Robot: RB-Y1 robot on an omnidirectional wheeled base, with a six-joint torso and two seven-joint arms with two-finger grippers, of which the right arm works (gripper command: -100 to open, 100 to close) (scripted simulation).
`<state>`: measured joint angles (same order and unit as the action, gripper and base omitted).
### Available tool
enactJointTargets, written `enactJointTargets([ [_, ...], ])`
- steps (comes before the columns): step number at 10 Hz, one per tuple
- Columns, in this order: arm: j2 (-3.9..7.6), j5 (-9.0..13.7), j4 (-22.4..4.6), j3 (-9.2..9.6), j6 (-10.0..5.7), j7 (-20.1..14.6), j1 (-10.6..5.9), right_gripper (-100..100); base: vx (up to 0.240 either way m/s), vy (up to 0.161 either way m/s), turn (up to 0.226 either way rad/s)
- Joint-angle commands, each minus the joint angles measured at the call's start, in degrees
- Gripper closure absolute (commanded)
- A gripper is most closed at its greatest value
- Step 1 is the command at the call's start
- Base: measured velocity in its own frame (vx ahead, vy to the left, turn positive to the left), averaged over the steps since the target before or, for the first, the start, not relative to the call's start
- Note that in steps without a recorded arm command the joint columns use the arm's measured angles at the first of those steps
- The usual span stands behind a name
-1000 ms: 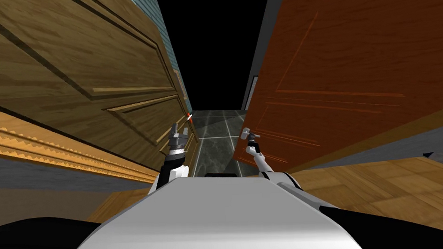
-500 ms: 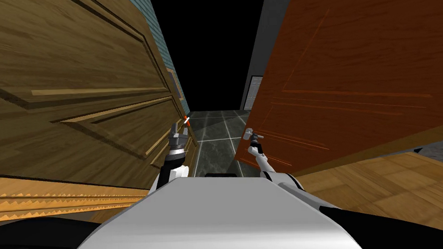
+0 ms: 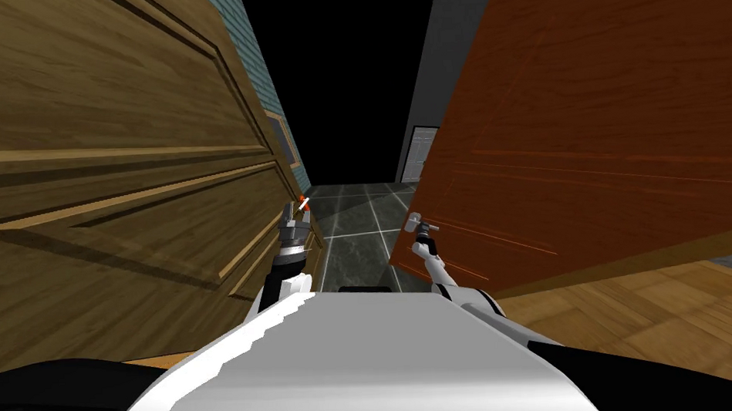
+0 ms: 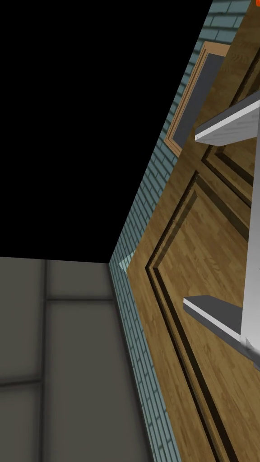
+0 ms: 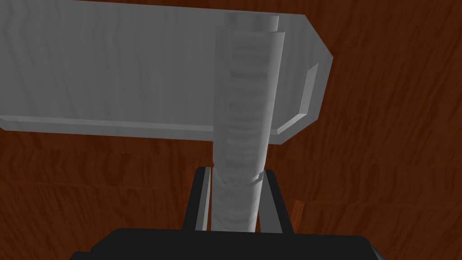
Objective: Push the door open
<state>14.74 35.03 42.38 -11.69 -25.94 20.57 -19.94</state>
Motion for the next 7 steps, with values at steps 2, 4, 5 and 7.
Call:
enactJointTargets([
  [2,1.19,0.94,-0.80,-1.62,-0.92,0.55,-0.34,100,0.220,0.037,-0.053],
  [4,1.70,1.67,-1.12,-2.82,-1.18,1.17,-0.17,100,0.196,0.060,-0.066],
  [5,1.93,2.01,-1.27,-3.38,-1.31,1.46,-0.08,100,0.205,0.040,-0.051],
  [7,2.39,2.68,-1.57,-4.50,-1.55,2.04,0.08,100,0.190,0.042,-0.051],
])
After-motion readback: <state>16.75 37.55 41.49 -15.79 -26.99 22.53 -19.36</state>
